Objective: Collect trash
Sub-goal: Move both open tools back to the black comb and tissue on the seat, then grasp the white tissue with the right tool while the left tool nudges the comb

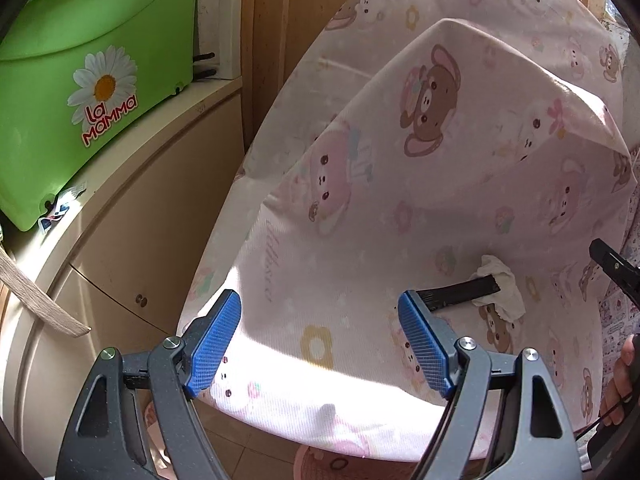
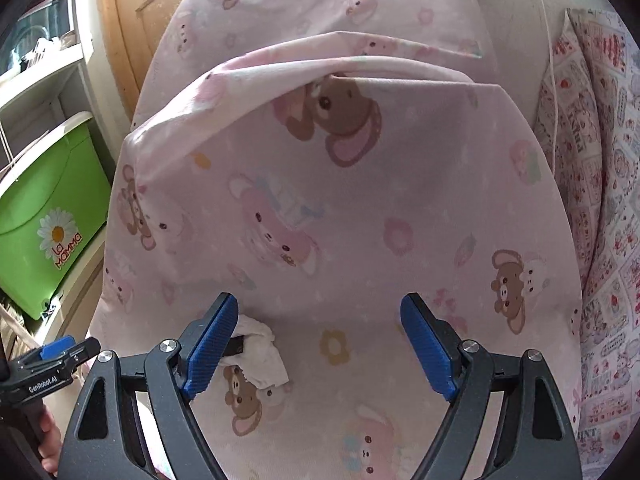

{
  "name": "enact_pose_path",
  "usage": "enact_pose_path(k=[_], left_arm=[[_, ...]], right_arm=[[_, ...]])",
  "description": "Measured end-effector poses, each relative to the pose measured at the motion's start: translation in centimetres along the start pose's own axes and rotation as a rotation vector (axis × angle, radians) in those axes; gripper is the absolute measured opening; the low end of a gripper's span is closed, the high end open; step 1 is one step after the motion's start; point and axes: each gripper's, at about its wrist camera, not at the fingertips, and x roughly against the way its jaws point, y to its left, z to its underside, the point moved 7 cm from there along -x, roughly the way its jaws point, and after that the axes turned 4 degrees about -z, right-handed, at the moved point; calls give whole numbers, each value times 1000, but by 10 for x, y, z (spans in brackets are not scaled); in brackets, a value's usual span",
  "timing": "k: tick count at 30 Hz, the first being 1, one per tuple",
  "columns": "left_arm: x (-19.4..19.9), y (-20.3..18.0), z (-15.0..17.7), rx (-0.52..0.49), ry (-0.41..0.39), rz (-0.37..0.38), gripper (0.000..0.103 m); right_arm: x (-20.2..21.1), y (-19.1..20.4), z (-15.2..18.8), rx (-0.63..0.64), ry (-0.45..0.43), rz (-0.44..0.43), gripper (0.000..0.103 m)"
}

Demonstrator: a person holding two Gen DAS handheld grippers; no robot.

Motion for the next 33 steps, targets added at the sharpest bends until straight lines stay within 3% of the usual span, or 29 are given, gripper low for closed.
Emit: enact_pose_path(k=[9,18,23,25,28,30,33], left_arm=[[1,0,-3,21,1,6,79],[-4,-17,-1,-1,35,20,79],[-13,-29,0,-12,65,41,79],[-16,-33,1,-18,75,50,79],[-20,-37,2,-15,91,63,79],[-21,-40,1,-11,94,85,79],[-23,-53,-4,-57,81,147,79]], right_arm=[[-15,12,0,42,31,7,85],[-33,3,6,-133,128,-123,85],[-49,18,17,-91,203,-166,84],[-58,24,25,-90,252,-181,79],[-69,32,36,-62,298,-167,62],[-73,32,39,-79,307,-145,38],[-78,30,46,-84,327,-138,38]])
